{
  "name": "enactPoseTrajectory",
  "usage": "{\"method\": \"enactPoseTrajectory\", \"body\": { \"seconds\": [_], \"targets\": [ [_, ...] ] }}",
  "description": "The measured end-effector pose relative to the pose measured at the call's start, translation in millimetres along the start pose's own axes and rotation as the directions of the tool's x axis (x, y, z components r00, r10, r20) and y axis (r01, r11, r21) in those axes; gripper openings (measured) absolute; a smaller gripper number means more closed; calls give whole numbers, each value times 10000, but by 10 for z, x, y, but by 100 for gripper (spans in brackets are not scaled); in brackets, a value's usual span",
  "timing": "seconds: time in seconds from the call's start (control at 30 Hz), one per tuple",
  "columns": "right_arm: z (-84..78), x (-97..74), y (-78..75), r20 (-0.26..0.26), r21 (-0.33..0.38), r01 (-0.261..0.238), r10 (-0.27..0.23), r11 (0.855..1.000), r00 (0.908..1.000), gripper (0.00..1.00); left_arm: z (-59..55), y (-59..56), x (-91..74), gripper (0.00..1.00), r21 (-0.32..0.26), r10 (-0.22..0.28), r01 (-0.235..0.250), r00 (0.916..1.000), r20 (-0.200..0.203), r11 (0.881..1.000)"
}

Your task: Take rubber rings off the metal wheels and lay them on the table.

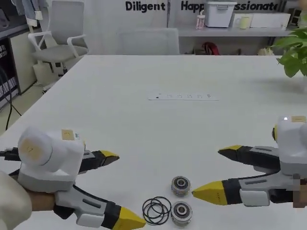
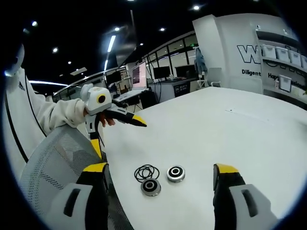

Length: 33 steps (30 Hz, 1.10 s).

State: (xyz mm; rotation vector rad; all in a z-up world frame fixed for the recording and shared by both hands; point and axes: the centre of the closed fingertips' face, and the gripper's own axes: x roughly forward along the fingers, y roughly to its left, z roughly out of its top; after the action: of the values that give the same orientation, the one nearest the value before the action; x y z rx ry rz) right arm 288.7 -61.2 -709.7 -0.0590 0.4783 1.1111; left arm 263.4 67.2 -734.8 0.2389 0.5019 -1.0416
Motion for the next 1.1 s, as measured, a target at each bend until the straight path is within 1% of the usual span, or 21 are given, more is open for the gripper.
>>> {"method": "enactPoseTrajectory", "body": {
  "seconds": [0.07,0.13,0.2,0.3,0.37,0.43,0.53,0.63,0.83,0.9,1.0,1.1],
  "targets": [
    [-61,-45,-13,-64,139,170,-169,9998,9998,87,-27,-5,-52,100,-295,36,-37,10000,-12,9996],
    [-108,-80,-10,-70,214,270,-268,9994,9996,86,-58,-22,-85,100,-516,36,-31,10000,81,9987],
    [-159,-92,15,-180,361,293,-286,9989,9994,86,-92,-49,-102,100,-606,22,-17,10000,76,9982],
    [-224,-89,40,-371,329,340,-328,9989,9988,86,-137,-68,-110,100,-696,94,-88,9999,83,9975],
    [-262,-82,54,-483,381,329,-311,9987,9984,86,-161,-93,-101,100,-941,38,-30,10000,90,9956],
    [-310,-70,84,-643,438,249,-220,9987,9977,86,-177,-99,-91,100,-1028,33,-25,10000,76,9947],
    [-392,-56,120,-995,388,177,-138,9991,9949,86,-197,-105,-81,100,-1037,31,-34,10000,-28,9946],
    [-409,-62,141,-1065,315,121,-87,9994,9943,86,-230,-112,-68,100,-1014,5,-19,9999,-144,9948],
    [-467,-78,140,-1197,429,200,-147,9989,9927,86,-269,-163,-35,100,-1024,-82,68,9999,-134,9947],
    [-514,-84,141,-1276,534,231,-161,9983,9917,87,-288,-191,-21,100,-1007,-170,147,9996,-212,9948],
    [-577,-78,156,-1448,643,191,-96,9977,9894,87,-326,-227,2,100,-778,-267,233,9988,-418,9967],
    [-622,-70,173,-1632,585,172,-74,9981,9866,88,-348,-237,18,100,-716,-313,279,9985,-454,9970]
  ]
}}
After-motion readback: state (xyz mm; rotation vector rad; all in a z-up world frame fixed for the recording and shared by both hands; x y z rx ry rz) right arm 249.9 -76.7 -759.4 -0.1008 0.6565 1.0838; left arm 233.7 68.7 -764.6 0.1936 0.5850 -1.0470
